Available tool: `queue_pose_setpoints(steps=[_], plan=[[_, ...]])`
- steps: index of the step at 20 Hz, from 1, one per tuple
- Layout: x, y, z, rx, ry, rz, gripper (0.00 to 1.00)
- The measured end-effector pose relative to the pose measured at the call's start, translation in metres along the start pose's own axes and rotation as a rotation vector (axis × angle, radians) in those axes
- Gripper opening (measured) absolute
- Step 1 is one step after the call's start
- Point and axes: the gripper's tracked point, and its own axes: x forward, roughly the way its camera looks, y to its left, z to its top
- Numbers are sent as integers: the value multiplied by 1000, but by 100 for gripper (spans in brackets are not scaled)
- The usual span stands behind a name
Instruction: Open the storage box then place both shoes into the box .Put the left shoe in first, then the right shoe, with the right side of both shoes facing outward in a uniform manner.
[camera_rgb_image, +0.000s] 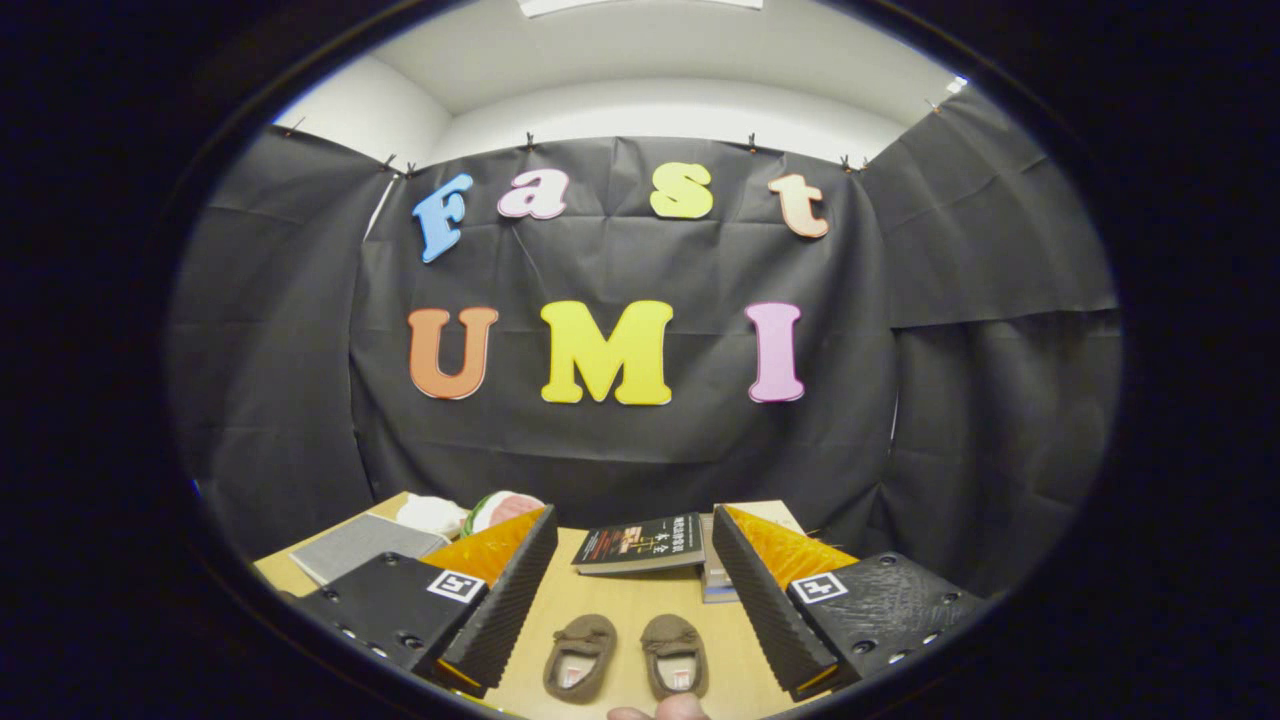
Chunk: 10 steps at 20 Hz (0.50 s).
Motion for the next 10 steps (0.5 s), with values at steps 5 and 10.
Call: queue_pose_setpoints(steps=[5,10], plan=[[8,17,-8,29,26,40,95],[32,54,-22,111,112,170,95]])
